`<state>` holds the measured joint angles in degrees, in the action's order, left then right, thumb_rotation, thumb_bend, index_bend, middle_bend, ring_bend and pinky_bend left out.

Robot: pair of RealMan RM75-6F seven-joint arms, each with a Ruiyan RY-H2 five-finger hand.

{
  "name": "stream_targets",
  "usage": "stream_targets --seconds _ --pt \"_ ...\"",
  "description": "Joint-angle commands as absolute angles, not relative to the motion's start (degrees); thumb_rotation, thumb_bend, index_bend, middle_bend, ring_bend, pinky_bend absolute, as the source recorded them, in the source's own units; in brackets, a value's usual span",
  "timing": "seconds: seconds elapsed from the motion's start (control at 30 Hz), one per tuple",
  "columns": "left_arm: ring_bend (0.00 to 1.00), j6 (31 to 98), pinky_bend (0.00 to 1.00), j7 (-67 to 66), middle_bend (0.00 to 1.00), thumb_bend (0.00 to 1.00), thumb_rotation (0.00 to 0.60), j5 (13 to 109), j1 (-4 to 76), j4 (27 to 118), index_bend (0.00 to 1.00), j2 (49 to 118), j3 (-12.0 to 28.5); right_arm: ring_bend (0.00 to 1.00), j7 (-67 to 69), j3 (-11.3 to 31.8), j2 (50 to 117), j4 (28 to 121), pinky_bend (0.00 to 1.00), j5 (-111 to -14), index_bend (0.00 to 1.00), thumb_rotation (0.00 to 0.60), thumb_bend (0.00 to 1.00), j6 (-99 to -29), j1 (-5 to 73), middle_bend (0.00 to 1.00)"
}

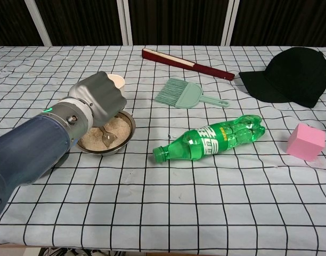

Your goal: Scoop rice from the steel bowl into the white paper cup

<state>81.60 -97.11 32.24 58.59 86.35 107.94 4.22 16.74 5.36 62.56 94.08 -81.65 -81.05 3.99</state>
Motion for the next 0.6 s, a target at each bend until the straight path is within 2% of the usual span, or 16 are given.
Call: stream_targets --seconds 0.03,0.6 --pt "1.0 82.0 1.0 -95.9 1.0 0.51 0.6 33.2 58.2 86.3 0.77 108.0 4.4 0.0 16.7 5.4 62.6 94.1 0.21 -81.7 0.0 0.6 0.2 -81.1 4.0 0.0" --pt "1.0 83.1 1.0 -89.4 1.0 0.51 0.6 35.3 55.3 86.6 0.77 107.2 5.7 0.0 16.7 5.3 62.5 94.1 0.21 -81.9 0.0 0.6 0.2 -81.2 3.9 0.0"
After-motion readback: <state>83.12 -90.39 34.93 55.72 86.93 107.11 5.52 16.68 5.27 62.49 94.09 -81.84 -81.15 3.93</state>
